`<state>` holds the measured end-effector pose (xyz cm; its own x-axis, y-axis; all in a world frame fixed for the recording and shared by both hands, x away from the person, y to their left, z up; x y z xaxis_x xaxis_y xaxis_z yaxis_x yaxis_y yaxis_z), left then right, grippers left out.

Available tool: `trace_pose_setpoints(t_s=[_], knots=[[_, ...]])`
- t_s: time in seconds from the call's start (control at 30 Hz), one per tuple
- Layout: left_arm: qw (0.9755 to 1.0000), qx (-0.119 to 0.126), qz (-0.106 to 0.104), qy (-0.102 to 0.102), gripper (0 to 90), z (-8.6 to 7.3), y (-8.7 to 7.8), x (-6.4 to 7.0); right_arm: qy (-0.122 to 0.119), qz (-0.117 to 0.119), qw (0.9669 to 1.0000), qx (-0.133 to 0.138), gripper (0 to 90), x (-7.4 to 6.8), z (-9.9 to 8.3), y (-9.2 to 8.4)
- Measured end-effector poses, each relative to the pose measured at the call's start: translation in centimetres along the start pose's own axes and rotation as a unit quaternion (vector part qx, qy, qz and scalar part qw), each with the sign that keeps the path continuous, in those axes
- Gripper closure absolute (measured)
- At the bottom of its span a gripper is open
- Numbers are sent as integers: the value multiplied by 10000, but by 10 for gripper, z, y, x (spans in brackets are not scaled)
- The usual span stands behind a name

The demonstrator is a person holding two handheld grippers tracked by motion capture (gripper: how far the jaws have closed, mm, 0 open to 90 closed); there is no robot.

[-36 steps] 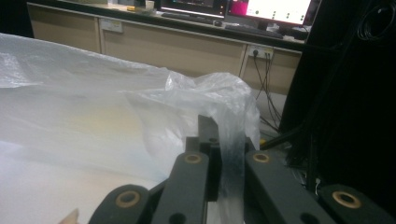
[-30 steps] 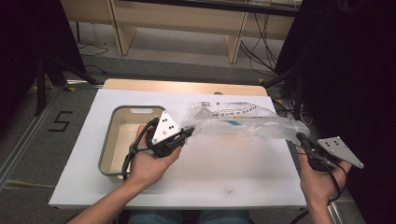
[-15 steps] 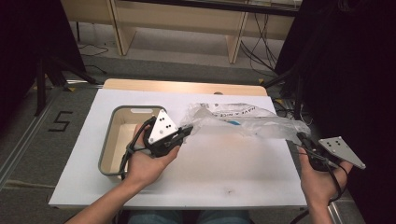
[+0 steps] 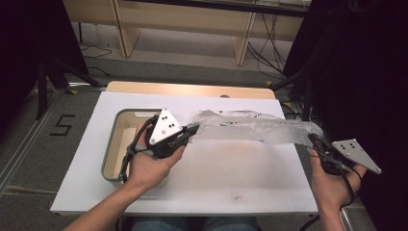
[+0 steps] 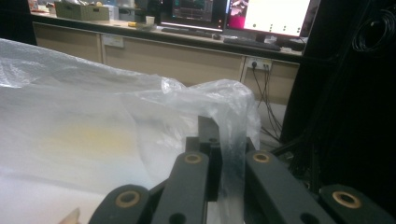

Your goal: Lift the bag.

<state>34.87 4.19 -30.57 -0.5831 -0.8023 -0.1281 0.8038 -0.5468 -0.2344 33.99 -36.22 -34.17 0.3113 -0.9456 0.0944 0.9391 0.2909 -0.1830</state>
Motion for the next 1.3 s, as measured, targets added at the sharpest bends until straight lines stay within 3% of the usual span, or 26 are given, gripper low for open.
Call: trace_pose_setpoints(t_s=[0.83,1.03,1.3], knots=[[9995,301,10,21,892,21,-10,-2,-79,-67,9996,276,900,2,19,-4],[9997,241,77,-21,892,23,-2,-9,-89,-52,9996,271,900,3,23,2],[9994,106,326,14,892,20,20,-22,-51,-14,9998,202,900,3,22,16]])
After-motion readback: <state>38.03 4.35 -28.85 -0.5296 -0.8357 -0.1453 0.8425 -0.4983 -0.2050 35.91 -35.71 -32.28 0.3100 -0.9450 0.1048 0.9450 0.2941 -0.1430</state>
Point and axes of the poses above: each handheld gripper's, and its own axes: y roughly forward along the jaws, z roughly out of its top, x roughly to its right, the point moved 2 cm from there along y, roughly forward along the jaws, and after that the axes turned 10 degrees about z, right-handed, at the moved point
